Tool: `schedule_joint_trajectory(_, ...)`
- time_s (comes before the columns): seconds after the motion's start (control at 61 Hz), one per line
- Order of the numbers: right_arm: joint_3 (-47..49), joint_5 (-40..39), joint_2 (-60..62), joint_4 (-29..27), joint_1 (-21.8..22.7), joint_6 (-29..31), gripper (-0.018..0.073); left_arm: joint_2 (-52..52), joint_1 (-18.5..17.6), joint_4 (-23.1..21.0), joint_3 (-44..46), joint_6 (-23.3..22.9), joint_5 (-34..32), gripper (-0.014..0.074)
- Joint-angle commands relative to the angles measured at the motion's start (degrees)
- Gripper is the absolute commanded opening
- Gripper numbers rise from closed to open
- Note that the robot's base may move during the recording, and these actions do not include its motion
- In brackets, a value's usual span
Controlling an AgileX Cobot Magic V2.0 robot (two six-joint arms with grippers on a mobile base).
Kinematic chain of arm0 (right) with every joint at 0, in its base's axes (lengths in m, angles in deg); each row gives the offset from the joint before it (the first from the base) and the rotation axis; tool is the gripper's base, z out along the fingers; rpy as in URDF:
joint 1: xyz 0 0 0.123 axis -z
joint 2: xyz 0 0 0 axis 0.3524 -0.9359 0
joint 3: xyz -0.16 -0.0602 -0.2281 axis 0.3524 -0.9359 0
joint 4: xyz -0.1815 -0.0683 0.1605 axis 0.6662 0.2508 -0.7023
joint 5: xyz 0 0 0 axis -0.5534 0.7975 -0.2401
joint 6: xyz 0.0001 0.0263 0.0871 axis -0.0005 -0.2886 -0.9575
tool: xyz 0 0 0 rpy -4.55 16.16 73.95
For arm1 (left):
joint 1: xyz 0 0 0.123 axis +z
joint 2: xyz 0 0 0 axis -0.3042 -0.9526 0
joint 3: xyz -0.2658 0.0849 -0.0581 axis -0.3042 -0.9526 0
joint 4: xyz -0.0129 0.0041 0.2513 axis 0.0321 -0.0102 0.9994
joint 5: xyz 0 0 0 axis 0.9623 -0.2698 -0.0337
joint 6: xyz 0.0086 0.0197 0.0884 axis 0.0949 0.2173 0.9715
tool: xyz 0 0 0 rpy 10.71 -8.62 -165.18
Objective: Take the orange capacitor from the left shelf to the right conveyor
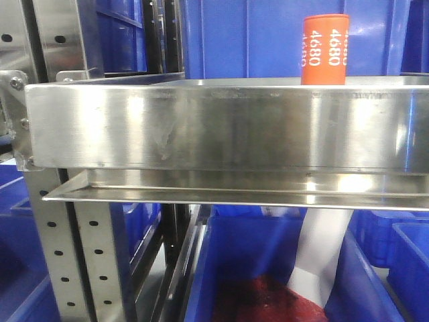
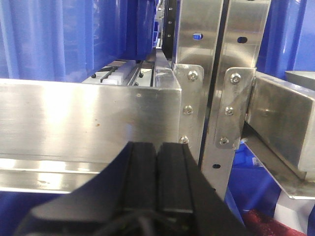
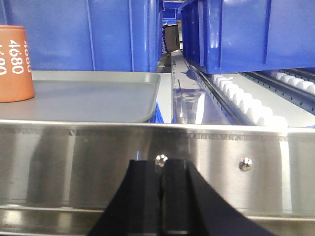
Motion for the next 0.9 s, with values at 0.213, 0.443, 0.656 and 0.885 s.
schedule_joint_trajectory(0.213, 0.2, -4.88, 0.76, -0.01, 0.05, 0.31, 0.0056, 0.67, 0.0, -0.1, 0.22, -0.09, -5.19, -0.0127)
schedule_joint_trajectory(0.443, 0.2, -4.88, 0.76, -0.01, 0.05, 0.31, 0.0056, 0.67, 0.0, -0.1, 0.22, -0.09, -5.19, -0.0127)
schedule_joint_trajectory(0.656, 0.2, -4.88, 0.76, -0.01, 0.05, 0.31, 0.0056, 0.67, 0.0, -0.1, 0.22, -0.09, -5.19, -0.0127)
schedule_joint_trajectory(0.885, 0.2, -5.84, 0.77, -0.01, 0.05, 0.31, 0.0056, 0.67, 0.0, -0.1, 0.22, -0.09, -5.19, -0.0127)
